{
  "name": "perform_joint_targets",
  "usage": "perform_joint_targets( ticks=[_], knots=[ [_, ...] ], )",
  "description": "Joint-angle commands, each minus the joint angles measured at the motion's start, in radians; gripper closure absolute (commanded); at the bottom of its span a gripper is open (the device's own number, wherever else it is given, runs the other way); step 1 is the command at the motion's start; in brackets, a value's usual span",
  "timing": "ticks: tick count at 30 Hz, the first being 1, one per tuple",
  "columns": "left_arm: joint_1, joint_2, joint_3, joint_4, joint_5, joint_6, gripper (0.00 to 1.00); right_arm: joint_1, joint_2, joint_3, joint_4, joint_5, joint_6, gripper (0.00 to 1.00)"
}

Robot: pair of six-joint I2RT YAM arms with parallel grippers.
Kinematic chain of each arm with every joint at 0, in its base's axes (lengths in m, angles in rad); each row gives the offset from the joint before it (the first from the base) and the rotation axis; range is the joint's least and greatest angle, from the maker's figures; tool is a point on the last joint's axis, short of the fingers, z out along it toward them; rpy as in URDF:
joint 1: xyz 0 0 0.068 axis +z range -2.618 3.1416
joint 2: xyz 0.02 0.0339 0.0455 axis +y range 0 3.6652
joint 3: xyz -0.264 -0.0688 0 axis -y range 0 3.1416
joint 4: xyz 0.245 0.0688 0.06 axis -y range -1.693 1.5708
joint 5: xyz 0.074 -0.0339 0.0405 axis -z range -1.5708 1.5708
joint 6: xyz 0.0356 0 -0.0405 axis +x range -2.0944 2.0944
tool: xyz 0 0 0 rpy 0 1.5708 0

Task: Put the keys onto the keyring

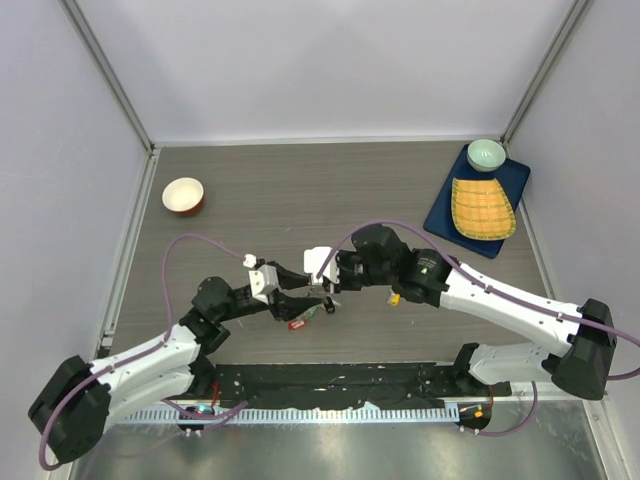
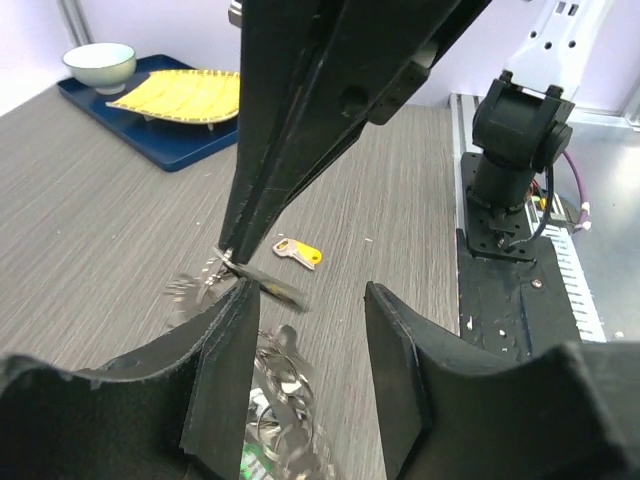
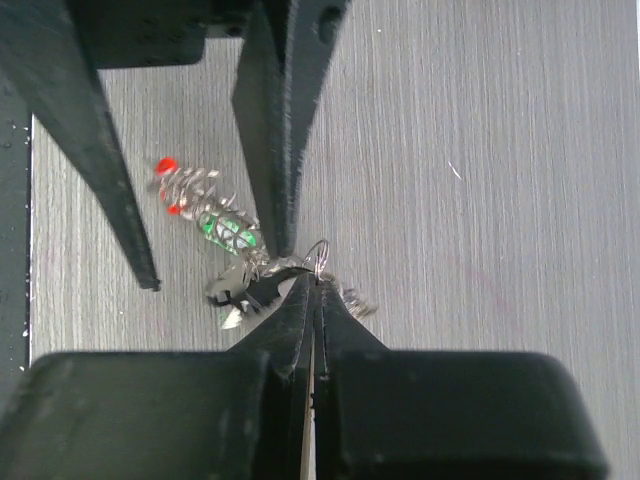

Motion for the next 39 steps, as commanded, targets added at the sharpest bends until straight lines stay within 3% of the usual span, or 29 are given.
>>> perform_joint_targets(
  ticks=[1, 7, 13, 22, 31, 35, 39],
  knots=[
    [-0.051, -0.144, -0.028, -0.130, -0.170, 0.003, 0.50, 0.004, 0.000, 0.066, 0.077, 0.013, -0.032, 0.99],
    [-0.079, -0.302, -0.097, -0.238, -0.325, 0.015, 0.47, 0.003, 0.002, 0.075, 0.054, -0.019, -0.038, 0.99],
    [-0.076, -0.330, -0.112, -0.169, -0.408, 0.107, 0.47, 0.004, -0.006, 0.086, -0.003, -0.040, -0.049, 0.99],
    [-0.063, -0.072, -0.022, -0.039, -0.247, 0.213, 0.52, 0.026, -0.024, 0.057, -0.033, -0.047, -0.136, 0.96],
    [0.029, -0.017, 0.050, -0.031, 0.038, 0.231, 0.54, 0.049, -0.036, 0.060, -0.078, -0.024, -0.157, 0.96],
    [0.044, 0.018, 0.070, -0.057, 0.123, 0.227, 0.54, 0.055, -0.032, 0.060, -0.076, -0.019, -0.162, 0.97],
    [0.049, 0.037, 0.083, -0.092, 0.149, 0.230, 0.61, 0.064, -0.032, 0.063, -0.078, -0.017, -0.164, 0.97]
  ],
)
